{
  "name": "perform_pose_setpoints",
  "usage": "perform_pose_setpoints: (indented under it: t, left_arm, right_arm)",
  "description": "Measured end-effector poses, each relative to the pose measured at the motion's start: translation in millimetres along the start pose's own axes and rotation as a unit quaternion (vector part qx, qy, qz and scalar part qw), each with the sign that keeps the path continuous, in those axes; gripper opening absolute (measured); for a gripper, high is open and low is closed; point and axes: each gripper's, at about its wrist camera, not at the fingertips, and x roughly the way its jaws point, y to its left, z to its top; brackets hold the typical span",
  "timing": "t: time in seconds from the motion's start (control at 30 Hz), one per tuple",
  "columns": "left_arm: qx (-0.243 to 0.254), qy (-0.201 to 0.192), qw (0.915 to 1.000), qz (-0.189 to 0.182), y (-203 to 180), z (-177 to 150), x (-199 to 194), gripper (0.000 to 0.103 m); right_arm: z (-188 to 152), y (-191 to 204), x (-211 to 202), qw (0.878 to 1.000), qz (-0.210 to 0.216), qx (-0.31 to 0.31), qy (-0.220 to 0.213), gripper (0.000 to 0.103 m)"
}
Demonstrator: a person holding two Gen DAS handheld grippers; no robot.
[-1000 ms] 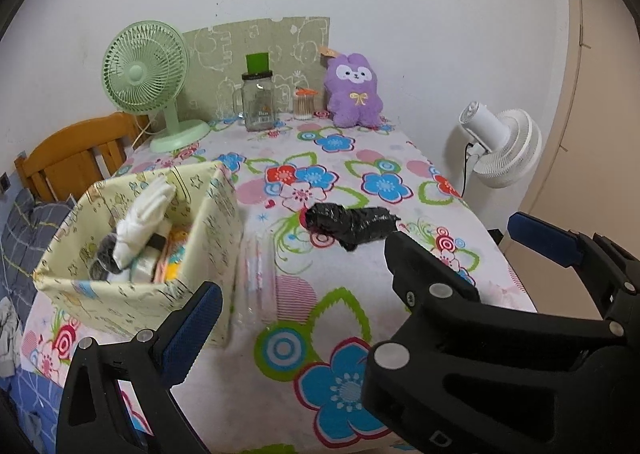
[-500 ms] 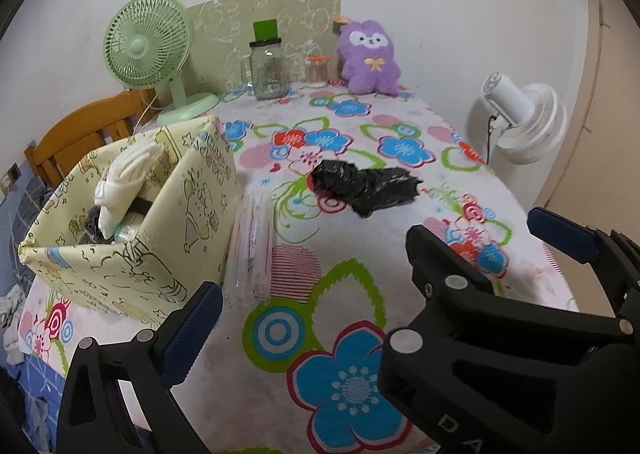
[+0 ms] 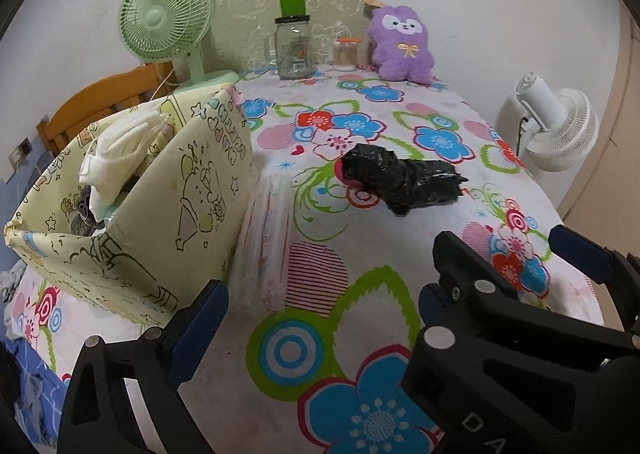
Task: Organize soft objects
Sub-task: 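Move left tool to the clear straw bag while right tool approaches the black bundle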
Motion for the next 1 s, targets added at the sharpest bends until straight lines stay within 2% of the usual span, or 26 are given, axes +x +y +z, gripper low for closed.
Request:
perform_pose_setpoints:
  t: [0.2, 0.27, 0.4, 0.5, 0.6, 0.67, 0.8, 1.0]
  left_arm:
    - [0.003, 0.013, 0.9999, -0.002, 6, 4, 11, 0.094]
    - [0.010, 0.020, 0.9997, -0.004, 7, 4, 15, 0.087]
    - [0.012, 0.032, 0.9994, 0.000, 10, 5, 22, 0.081]
    - [0.007, 0.045, 0.9989, 0.007, 12, 5, 29, 0.069]
    - [0.010, 0.037, 0.9991, 0.017, 12, 5, 30, 0.056]
    - [0.011, 0.034, 0.9991, 0.020, 12, 6, 29, 0.043]
    - [0.014, 0.033, 0.9989, 0.029, 12, 7, 29, 0.027]
    - [0.023, 0.034, 0.9987, 0.030, 8, 9, 28, 0.021]
  right_arm:
    - [4, 4, 11, 1.000, 0.004, 0.001, 0.009, 0.093]
    - [5, 6, 16, 1.000, 0.005, 0.000, 0.012, 0.093]
    - [5, 9, 24, 1.000, 0.007, 0.001, 0.021, 0.093]
    - [6, 10, 30, 1.000, 0.008, 0.002, 0.026, 0.093]
    - [6, 10, 31, 1.000, 0.012, -0.001, 0.026, 0.093]
    - [6, 9, 31, 1.000, 0.014, -0.002, 0.024, 0.093]
    - [7, 8, 29, 1.000, 0.015, -0.003, 0.019, 0.093]
    - [7, 4, 26, 1.000, 0.018, -0.003, 0.012, 0.093]
